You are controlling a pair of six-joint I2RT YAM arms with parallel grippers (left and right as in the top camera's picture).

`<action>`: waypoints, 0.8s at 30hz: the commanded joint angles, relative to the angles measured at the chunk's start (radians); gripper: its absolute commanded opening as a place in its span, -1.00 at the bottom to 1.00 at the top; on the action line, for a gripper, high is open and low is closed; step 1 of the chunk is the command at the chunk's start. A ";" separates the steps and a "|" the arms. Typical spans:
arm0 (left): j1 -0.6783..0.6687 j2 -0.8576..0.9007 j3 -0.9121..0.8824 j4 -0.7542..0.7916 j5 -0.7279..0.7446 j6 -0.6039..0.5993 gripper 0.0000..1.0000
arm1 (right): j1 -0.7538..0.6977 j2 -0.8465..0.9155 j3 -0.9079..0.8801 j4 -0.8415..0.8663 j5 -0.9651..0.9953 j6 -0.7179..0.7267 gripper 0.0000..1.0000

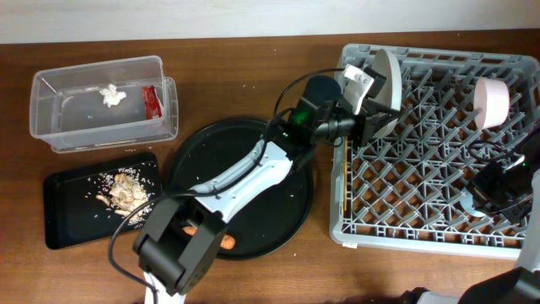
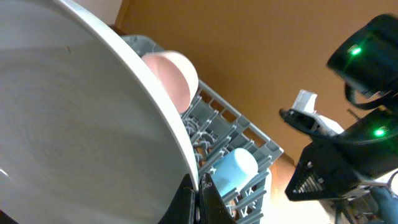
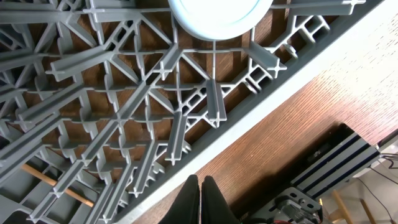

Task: Sort waste into correct bins and load items into the dishwasher rack
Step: 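Carry the plate with the left gripper and stand it in the rack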

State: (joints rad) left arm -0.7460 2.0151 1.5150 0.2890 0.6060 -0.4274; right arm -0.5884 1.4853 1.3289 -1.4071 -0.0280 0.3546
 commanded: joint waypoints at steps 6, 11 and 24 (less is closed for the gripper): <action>0.000 0.039 0.007 0.010 0.034 -0.014 -1.00 | -0.002 -0.013 0.000 0.001 -0.006 -0.003 -0.92; 0.000 0.039 0.007 -0.005 0.034 -0.014 -1.00 | -0.002 -0.013 0.000 0.004 -0.006 -0.003 -0.91; -0.031 0.049 0.007 -0.065 0.080 -0.013 -1.00 | -0.002 -0.013 0.000 0.007 -0.006 -0.003 -0.91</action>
State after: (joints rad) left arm -0.7723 2.0476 1.5169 0.2272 0.6487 -0.4355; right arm -0.5884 1.4853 1.3289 -1.4029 -0.0284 0.3550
